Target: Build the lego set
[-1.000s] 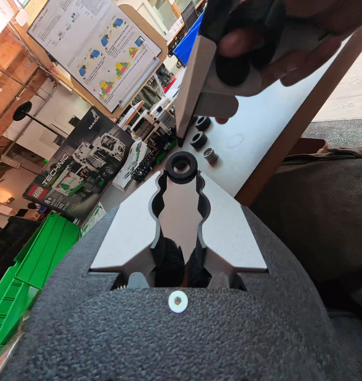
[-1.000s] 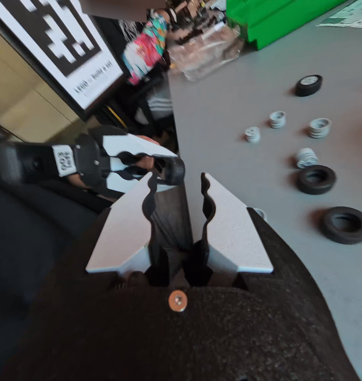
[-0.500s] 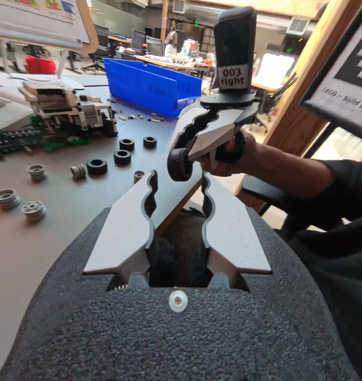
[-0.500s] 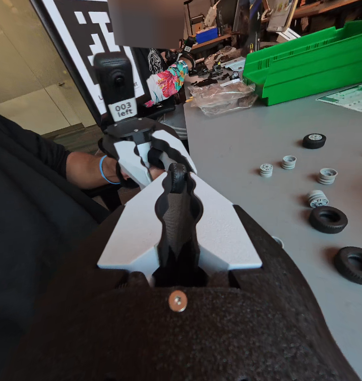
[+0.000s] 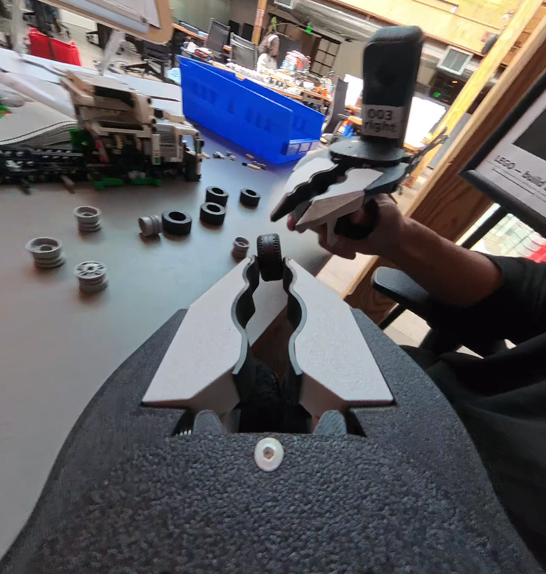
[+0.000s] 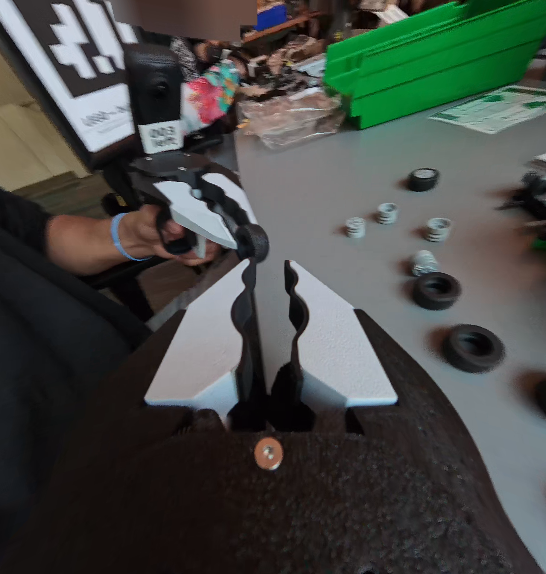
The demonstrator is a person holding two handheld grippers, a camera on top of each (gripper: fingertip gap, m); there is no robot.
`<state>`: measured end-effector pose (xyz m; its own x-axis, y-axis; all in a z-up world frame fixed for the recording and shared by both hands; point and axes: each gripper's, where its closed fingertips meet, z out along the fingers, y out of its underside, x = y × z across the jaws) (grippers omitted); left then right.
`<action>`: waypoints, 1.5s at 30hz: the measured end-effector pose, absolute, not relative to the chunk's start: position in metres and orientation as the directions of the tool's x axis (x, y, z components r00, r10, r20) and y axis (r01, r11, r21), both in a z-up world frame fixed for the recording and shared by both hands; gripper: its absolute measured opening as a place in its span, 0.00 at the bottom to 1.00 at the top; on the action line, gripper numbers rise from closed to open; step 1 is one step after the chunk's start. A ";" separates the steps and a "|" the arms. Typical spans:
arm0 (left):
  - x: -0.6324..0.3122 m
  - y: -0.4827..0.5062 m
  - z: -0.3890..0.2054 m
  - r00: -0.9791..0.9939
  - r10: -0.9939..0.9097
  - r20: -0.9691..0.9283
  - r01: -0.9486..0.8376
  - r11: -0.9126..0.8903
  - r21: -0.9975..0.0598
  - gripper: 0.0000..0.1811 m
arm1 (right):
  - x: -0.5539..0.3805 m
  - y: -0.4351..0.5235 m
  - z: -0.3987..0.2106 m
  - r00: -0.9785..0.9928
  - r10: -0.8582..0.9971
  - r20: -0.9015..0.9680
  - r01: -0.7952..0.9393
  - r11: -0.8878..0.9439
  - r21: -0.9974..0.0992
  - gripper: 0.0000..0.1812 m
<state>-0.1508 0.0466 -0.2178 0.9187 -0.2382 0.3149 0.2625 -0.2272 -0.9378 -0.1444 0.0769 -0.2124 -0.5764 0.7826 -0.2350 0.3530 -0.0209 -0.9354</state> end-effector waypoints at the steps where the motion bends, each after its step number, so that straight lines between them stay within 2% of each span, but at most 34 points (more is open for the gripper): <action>1: -0.162 0.047 -0.220 0.931 -0.181 0.316 0.274 -0.226 -0.935 0.07 | -0.148 0.096 -0.218 -0.506 0.845 -0.172 0.369 0.031 -0.929 0.12; 3: -0.180 0.047 -0.223 0.932 -0.091 0.351 0.324 -0.222 -0.920 0.07 | -0.148 0.128 -0.236 -0.394 0.919 -0.001 0.444 0.189 -0.876 0.14; 5: -0.186 0.048 -0.227 0.905 -0.069 0.420 0.393 -0.244 -0.887 0.07 | -0.147 0.142 -0.243 -0.344 0.935 0.089 0.480 0.257 -0.839 0.13; 10: -0.186 0.053 -0.235 0.826 -0.042 0.562 0.530 -0.279 -0.801 0.07 | -0.152 0.145 -0.274 -0.364 0.927 0.087 0.585 0.301 -0.753 0.14; 20: -0.187 0.063 -0.240 0.744 -0.012 0.668 0.634 -0.303 -0.711 0.07 | -0.173 0.140 -0.264 -0.384 0.922 0.044 0.550 0.268 -0.791 0.13; 25: -0.184 0.068 -0.234 0.631 -0.031 0.775 0.729 -0.318 -0.606 0.07 | -0.185 0.141 -0.270 -0.390 0.919 0.053 0.584 0.292 -0.757 0.14; 28: -0.177 0.068 -0.226 0.536 -0.087 0.840 0.779 -0.332 -0.532 0.07 | -0.174 0.099 -0.235 -0.539 0.842 -0.029 0.446 0.256 -0.858 0.16; 30: -0.168 0.066 -0.218 0.442 -0.143 0.886 0.804 -0.374 -0.462 0.07 | -0.165 0.079 -0.216 -0.614 0.789 0.005 0.340 0.271 -0.901 0.22; 34: -0.154 0.064 -0.203 0.250 -0.213 0.944 0.834 -0.448 -0.322 0.07 | -0.160 0.064 -0.215 -0.624 0.761 0.177 0.226 0.393 -0.891 0.22; 36: -0.148 0.063 -0.198 0.190 -0.236 0.953 0.829 -0.481 -0.285 0.07 | -0.159 0.061 -0.214 -0.610 0.751 0.253 0.169 0.435 -0.884 0.17; 38: -0.147 0.062 -0.195 0.216 -0.261 0.941 0.817 -0.478 -0.321 0.07 | -0.158 0.060 -0.210 -0.588 0.755 0.290 0.131 0.442 -0.887 0.16; 39: -0.147 0.062 -0.195 0.282 -0.270 0.920 0.799 -0.465 -0.382 0.07 | -0.158 0.059 -0.211 -0.588 0.761 0.273 0.141 0.429 -0.892 0.16; 41: -0.151 0.062 -0.199 0.494 -0.277 0.824 0.720 -0.400 -0.567 0.11 | -0.159 0.059 -0.214 -0.600 0.776 0.195 0.192 0.376 -0.907 0.16; 43: -0.153 0.062 -0.201 0.694 -0.277 0.664 0.580 -0.331 -0.744 0.25 | -0.158 0.058 -0.217 -0.611 0.784 0.106 0.253 0.321 -0.913 0.16; 45: -0.148 0.058 -0.203 0.843 -0.295 0.449 0.372 -0.282 -0.884 0.26 | -0.156 0.055 -0.224 -0.631 0.776 -0.028 0.347 0.249 -0.904 0.16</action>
